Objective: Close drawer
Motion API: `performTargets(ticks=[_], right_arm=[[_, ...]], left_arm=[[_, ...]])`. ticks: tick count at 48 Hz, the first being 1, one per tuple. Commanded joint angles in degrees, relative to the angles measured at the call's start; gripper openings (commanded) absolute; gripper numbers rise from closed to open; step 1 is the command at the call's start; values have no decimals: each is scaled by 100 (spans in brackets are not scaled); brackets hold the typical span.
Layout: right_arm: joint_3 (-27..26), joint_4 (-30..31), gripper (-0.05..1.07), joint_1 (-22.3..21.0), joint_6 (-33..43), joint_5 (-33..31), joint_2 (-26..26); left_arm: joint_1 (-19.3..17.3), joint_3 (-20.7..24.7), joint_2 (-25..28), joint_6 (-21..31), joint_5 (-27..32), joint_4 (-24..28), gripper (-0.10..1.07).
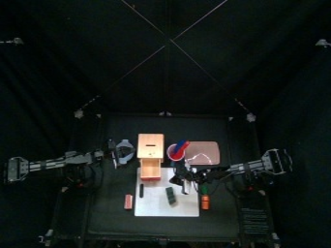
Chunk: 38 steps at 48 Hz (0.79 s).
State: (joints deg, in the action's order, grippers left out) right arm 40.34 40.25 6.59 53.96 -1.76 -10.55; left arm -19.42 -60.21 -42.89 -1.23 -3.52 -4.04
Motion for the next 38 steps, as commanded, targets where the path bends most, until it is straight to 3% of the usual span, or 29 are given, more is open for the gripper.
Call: performTargets(ticks=[1,14,27,38], right_arm=[[-176,0,22,79,9,44,-18],[-352,-79,22,202,44,26,387],[-782,-88,22,325,18,-18,932],[-1143,-158,22,387,18,-193,1389]], left_arm=[[-105,492,176,0,519,-18,6],[-439,1178,782,-18,1283,-18,6],[-976,2312,1547,-105,2689,123,6],[-1318,3182,2522,-809,3234,18,6]])
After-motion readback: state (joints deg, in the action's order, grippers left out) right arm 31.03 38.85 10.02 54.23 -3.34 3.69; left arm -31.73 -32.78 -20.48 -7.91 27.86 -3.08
